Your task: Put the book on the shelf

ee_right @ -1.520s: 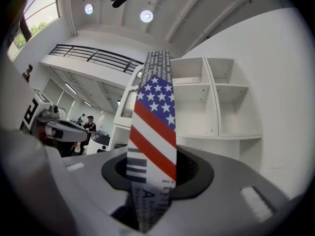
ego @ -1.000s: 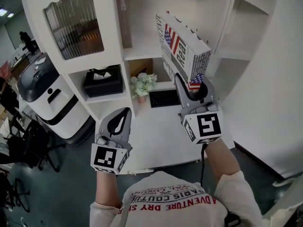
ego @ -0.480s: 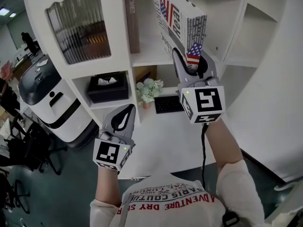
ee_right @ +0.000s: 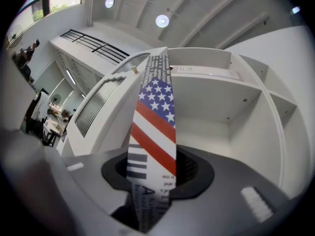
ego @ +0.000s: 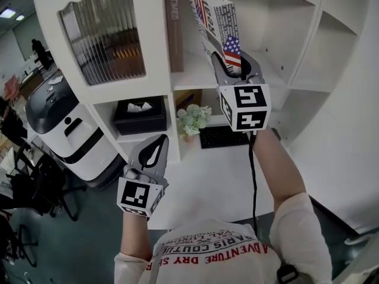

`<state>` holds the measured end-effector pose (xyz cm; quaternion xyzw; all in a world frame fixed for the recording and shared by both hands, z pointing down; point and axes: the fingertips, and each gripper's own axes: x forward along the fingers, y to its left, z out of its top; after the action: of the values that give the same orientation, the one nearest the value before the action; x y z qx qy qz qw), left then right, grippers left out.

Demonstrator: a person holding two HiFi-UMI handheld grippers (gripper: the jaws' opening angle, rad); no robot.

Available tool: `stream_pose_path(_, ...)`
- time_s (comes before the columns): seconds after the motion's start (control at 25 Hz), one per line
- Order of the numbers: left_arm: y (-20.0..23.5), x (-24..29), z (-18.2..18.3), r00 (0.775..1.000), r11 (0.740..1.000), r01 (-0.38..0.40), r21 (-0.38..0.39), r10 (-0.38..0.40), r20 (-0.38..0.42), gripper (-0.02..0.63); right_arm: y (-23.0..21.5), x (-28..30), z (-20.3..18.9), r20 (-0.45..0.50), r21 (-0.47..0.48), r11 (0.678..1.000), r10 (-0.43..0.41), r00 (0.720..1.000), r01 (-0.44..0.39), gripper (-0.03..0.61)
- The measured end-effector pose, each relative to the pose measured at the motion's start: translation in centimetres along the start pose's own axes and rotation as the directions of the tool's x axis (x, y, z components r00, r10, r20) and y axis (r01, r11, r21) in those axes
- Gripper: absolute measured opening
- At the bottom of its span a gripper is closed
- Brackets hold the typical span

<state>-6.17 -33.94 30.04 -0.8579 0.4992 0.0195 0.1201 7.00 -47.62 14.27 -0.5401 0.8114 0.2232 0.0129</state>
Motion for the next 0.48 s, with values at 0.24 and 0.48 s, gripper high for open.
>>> stream_pose_path(0.24, 1.8, 0.5, -1.0, 1.0, 1.0, -0.028, -0.007, 0.028, -0.008, 0.005, -0.5, 3.3, -1.4, -0.065, 0.049, 0.999, -0.016, 0.998, 0.019, 0.153)
stream_pose_path(0.48, 3.4, 1.6, -2.1, 0.999, 0.998, -0.05, -0.026, 0.05, -0.022, 0.005, 0.5, 6.9, -2.5, -0.149, -0.038, 0.999, 0.004, 0.989, -0.01, 0.153)
